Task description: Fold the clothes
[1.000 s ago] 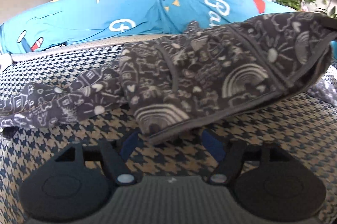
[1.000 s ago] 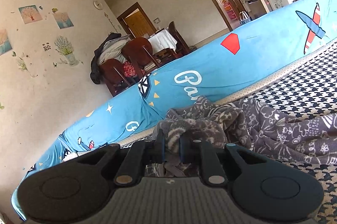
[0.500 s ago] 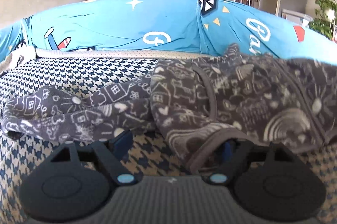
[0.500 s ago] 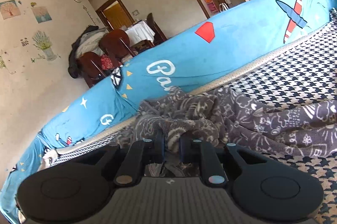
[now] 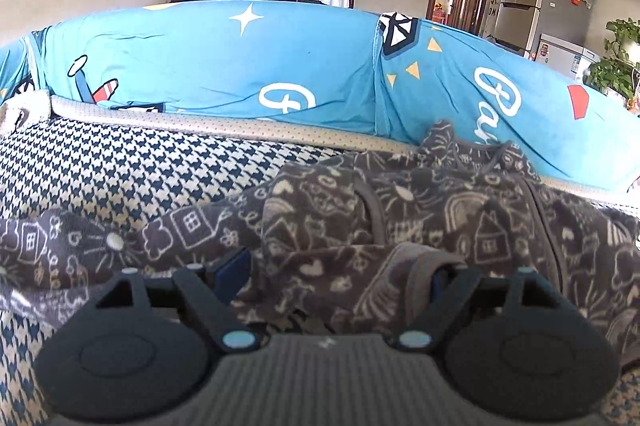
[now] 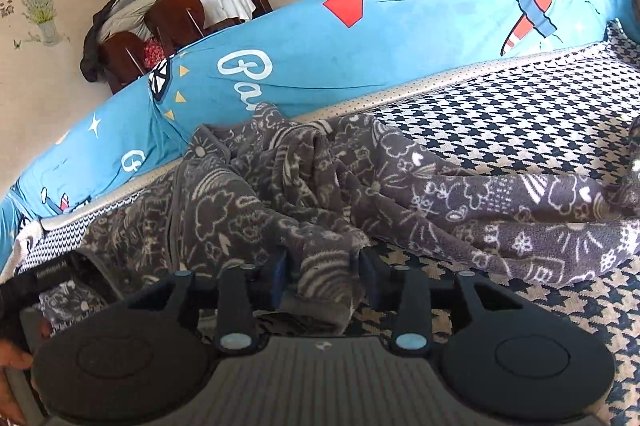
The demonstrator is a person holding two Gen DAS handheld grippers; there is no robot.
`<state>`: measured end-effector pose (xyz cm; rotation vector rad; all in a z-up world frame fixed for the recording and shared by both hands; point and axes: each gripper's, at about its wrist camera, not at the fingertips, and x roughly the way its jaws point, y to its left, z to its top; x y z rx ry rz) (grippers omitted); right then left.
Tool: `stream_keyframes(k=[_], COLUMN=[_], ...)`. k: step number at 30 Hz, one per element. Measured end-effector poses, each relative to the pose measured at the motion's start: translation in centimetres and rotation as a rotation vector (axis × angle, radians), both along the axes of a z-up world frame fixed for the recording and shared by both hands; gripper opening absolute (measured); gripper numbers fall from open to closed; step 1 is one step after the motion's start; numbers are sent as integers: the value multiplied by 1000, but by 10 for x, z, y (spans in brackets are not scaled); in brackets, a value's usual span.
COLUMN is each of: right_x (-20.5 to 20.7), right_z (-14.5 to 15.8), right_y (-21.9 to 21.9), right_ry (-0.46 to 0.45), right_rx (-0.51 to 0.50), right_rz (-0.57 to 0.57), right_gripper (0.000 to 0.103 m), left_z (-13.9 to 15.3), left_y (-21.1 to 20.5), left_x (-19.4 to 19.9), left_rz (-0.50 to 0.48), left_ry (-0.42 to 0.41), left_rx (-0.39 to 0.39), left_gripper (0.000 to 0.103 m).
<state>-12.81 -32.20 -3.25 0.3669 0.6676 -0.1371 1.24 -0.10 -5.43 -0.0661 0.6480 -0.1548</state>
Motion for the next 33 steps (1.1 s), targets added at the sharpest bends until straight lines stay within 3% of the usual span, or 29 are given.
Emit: stream_keyframes(k=[10,17,21,24,26,30,33], right_x=[-16,-6,1,8,12,16,12], right_z=[-14,-31,-41,-45,-42,-29,-15], right_y=[11,37,47,47,42,37,31], right_ry=[90,150,174,157,113,14,-58], right_rx=[-144,-233,-365,-387,-353,-296,-217], right_rz=[170,278,242,180,123,35,-27], right_gripper=[59,60,60,60,57,23,13], left_z=[-1,-1,-1,0,0,5,12], left_y=[-3,-5,-4,-4,-4,-4,-2], left_x=[20,20,18,17,16,6,-4], left_rz=[29,30,34,37,39,53,82], left_ry=[31,33,28,20,14,-46,-99], left_rx=[-37,-42,-46,-47,-48,-34,-4], left_gripper=[82,82,82,82,82,73,62])
